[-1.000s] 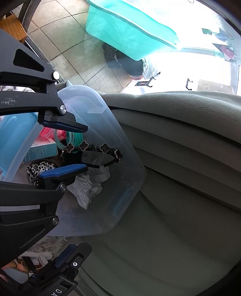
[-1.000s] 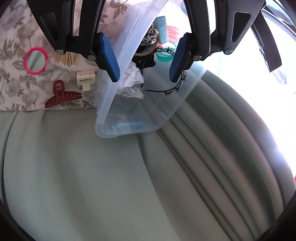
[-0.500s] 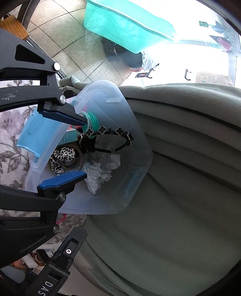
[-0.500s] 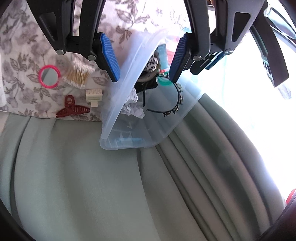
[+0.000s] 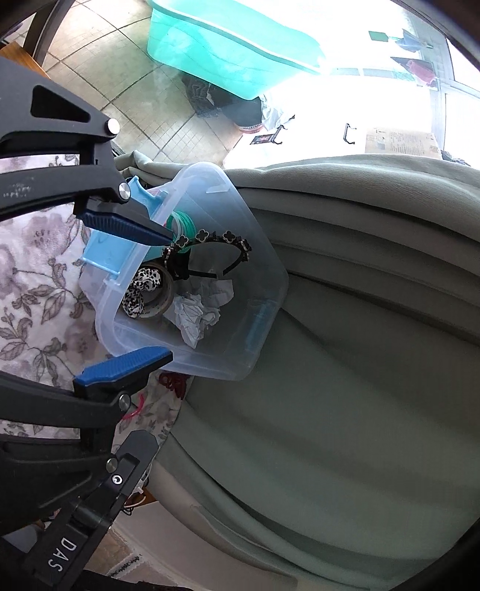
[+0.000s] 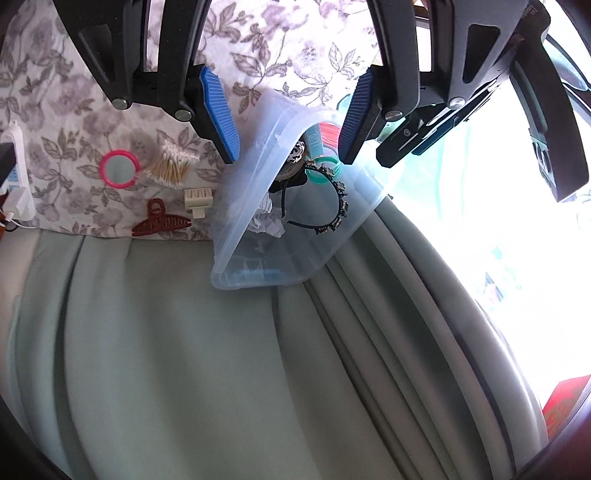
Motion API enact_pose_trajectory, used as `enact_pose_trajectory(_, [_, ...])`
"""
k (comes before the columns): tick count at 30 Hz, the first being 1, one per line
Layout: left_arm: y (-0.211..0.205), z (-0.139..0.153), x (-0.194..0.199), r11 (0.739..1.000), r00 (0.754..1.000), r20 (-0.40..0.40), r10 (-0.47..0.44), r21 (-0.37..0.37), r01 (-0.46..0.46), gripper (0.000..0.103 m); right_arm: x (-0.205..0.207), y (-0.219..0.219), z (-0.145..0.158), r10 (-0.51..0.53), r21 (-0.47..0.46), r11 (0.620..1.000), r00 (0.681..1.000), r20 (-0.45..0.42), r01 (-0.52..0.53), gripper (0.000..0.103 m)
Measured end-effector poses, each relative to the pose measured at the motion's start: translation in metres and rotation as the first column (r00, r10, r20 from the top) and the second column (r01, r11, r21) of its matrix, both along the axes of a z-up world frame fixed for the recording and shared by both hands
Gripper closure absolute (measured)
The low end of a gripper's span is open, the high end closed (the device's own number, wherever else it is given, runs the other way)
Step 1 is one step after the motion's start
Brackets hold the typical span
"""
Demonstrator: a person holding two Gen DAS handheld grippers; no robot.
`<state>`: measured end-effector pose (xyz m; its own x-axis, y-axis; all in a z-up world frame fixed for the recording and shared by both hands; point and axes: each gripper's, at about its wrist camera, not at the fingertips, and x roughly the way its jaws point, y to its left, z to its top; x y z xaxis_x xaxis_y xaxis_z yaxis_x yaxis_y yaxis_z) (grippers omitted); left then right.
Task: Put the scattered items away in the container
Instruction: 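Move both open grippers from the box toward the cotton swabs and mirror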
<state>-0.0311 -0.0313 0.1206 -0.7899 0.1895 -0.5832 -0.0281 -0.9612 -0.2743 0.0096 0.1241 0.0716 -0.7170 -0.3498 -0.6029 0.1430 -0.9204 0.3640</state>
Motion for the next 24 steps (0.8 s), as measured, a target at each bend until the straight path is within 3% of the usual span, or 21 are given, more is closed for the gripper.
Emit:
enact_pose_trajectory(6, [0.025,0.018,0.019,0.998,0.998,-0.032,-0.057,-0.036,0.056,0.037,0.028,0.035,0.009,-0.063,-0.04,0.997,0.997,-0.035,0.062,0.044])
enact_pose_trajectory(13, [0.076,0.019,0.025,0.983,0.985,-0.029,-0.171,-0.077,0.168,0.034,0.057,0.1,0.001,-0.208,-0.063,0.977,0.978,-0.026,0.206,0.044])
enact_pose_trajectory(18, [0.124,-0.007,0.019,0.948,0.956,0.036,-0.292,-0.122,0.294,0.034,0.06,0.14,-0.03,-0.292,-0.089,0.951,0.955,0.054,0.296,0.044])
enact_pose_trajectory(24, [0.163,-0.068,-0.004,0.914,0.925,0.183,-0.334,-0.176,0.365,0.034,0.042,0.157,-0.077,-0.287,-0.105,0.946,0.944,0.165,0.306,0.044])
